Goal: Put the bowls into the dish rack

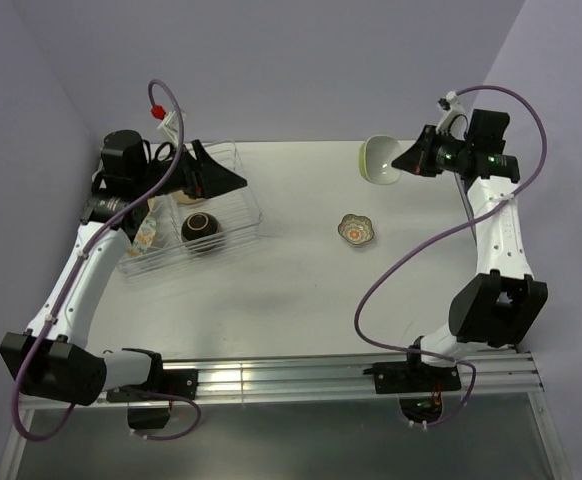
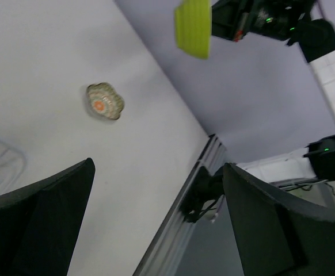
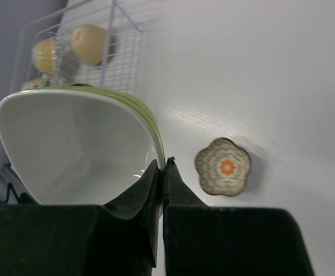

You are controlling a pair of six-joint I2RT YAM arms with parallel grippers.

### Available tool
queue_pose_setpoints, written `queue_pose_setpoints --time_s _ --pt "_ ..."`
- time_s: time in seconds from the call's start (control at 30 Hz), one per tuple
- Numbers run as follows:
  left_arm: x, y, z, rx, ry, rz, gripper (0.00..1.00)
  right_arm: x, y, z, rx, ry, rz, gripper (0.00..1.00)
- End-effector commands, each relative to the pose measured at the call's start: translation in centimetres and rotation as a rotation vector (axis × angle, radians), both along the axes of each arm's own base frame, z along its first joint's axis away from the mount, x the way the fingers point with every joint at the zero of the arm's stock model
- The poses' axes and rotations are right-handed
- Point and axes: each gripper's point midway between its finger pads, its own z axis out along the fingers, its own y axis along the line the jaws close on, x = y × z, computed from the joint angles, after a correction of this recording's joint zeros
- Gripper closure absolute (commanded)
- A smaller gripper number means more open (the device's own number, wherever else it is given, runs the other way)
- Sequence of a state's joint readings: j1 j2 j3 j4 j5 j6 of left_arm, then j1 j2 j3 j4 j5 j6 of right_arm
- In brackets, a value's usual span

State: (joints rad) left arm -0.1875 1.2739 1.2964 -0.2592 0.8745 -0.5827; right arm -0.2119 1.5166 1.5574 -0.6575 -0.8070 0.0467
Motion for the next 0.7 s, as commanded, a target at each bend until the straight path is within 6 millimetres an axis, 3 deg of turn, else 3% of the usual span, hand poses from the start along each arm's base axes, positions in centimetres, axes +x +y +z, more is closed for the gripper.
queue_pose_setpoints --time_s 0.0,0.17,0.23,0.43,0.67 --pt "-2.0 -2.4 5.4 -0.14 -0.067 -0.062 0.01 -1.3 4.6 3.9 0.104 -0.081 0.111 1.0" --pt "-2.7 -5.0 4.8 -0.168 0.015 -0.118 0.01 -3.8 10.5 5.6 0.093 -0.127 0.231 1.0" --pt "-2.7 -5.6 4.2 -0.184 0.054 -0.116 0.01 -4.2 11.4 5.8 0.11 -0.132 0.24 1.0" --pt "-2.3 -7.8 4.9 -0.214 0.01 -0.078 0.0 -5.5 13.9 5.9 0.144 -0.103 0.292 1.0" --pt "-1.4 -9.9 3.7 -0.176 0.05 -0.043 0.0 -6.8 15.8 5.4 0.148 -0.087 0.331 1.0"
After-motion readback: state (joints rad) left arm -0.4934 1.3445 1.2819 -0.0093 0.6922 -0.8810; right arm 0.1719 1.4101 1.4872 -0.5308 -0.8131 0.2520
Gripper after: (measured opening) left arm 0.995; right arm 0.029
